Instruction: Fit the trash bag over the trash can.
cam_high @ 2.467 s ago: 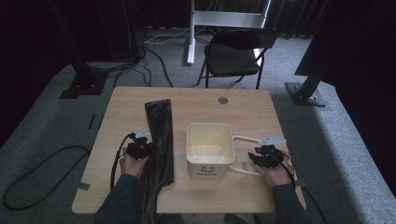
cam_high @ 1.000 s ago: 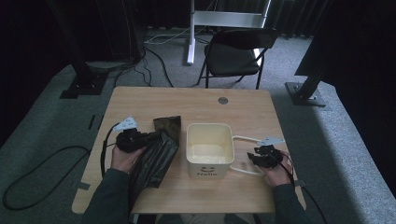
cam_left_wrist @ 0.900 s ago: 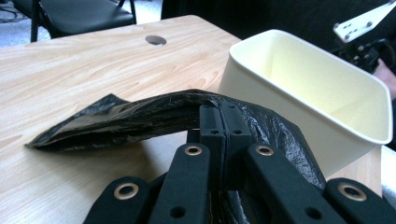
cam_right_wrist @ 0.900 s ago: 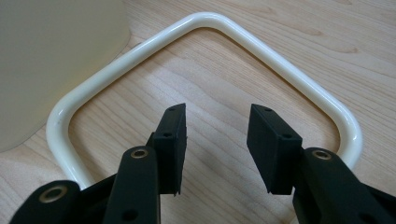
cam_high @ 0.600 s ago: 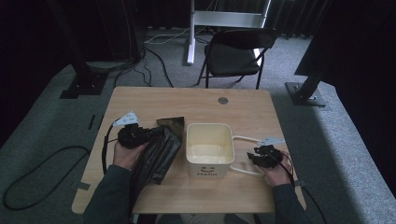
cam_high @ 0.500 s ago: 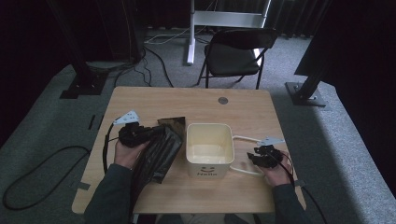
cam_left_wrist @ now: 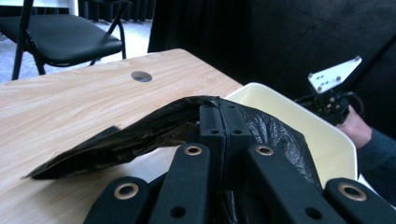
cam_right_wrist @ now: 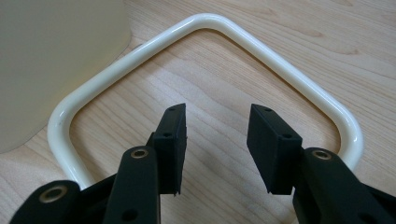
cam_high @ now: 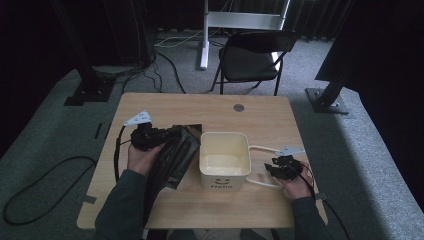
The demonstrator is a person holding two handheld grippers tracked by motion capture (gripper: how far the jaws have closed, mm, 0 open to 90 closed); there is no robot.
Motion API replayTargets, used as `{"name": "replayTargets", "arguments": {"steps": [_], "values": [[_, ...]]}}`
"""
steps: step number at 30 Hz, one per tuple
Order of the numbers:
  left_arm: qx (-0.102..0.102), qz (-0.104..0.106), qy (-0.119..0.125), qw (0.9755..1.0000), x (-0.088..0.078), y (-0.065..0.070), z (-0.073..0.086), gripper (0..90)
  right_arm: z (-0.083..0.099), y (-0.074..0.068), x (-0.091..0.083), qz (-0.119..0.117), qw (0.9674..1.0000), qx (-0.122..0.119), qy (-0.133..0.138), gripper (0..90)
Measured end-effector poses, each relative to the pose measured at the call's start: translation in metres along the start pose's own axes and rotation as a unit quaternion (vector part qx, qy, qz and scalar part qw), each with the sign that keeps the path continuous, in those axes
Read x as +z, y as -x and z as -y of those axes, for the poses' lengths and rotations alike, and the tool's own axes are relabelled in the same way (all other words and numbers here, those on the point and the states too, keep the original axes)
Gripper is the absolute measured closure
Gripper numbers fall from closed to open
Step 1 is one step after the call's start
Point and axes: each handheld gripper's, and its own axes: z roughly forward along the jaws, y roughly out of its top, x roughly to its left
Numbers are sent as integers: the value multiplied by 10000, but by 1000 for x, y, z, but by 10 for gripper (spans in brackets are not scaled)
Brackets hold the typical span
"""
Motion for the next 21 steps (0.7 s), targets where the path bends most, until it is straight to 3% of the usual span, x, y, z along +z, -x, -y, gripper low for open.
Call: {"name": "replayTargets", "arguments": {"steps": [15, 21], "values": [[-86, 1, 178, 9998, 9, -1, -19, 900, 0, 1, -1, 4, 10000, 0, 22, 569], [6, 110, 58, 9999, 17, 5, -20, 900, 0, 0, 0, 1, 10000, -5, 14, 569]]}}
